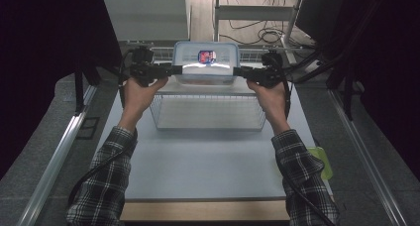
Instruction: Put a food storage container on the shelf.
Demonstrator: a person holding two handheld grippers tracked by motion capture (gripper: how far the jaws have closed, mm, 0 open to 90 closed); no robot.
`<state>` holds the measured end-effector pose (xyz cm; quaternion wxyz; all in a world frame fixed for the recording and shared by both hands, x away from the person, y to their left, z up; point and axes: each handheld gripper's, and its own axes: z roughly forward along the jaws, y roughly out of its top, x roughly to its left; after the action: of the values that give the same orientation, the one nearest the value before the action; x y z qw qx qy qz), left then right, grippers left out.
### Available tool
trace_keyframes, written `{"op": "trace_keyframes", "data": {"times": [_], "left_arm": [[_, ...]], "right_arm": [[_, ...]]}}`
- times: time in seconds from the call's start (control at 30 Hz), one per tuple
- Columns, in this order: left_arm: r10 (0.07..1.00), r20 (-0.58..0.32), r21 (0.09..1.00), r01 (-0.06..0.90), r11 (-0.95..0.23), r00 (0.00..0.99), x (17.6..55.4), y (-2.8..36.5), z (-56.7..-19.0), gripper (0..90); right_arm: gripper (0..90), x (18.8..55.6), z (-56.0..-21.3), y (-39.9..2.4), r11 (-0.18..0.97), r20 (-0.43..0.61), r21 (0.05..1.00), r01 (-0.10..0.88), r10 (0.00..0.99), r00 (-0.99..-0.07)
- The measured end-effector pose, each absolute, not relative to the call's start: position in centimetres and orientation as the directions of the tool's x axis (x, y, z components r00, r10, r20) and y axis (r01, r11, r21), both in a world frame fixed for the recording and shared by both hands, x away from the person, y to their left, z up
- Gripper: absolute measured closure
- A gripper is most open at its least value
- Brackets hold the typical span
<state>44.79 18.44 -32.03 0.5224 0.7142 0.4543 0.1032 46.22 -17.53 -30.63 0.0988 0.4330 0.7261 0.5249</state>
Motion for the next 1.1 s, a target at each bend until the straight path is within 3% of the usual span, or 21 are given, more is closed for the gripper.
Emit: {"op": "trace_keyframes", "data": {"times": [0.5, 0.77, 1.1], "left_arm": [[0.756, -0.328, 0.848, 0.530, -0.029, 0.567, 44.8, 17.6, -31.9, 43.4], [0.752, -0.250, 0.885, 0.459, -0.079, 0.610, 42.8, 17.9, -31.3, 37.9], [0.742, -0.153, 0.876, 0.437, -0.203, 0.652, 39.6, 18.3, -32.7, 27.9]], "right_arm": [[62.3, 46.6, -30.5, -18.3, 0.029, 0.331, 0.849, 0.528, 0.749, -0.574], [49.8, 45.1, -30.1, -18.5, 0.070, 0.275, 0.877, 0.475, 0.737, -0.617], [35.2, 43.0, -30.5, -19.1, 0.127, 0.218, 0.892, 0.434, 0.720, -0.659]]}}
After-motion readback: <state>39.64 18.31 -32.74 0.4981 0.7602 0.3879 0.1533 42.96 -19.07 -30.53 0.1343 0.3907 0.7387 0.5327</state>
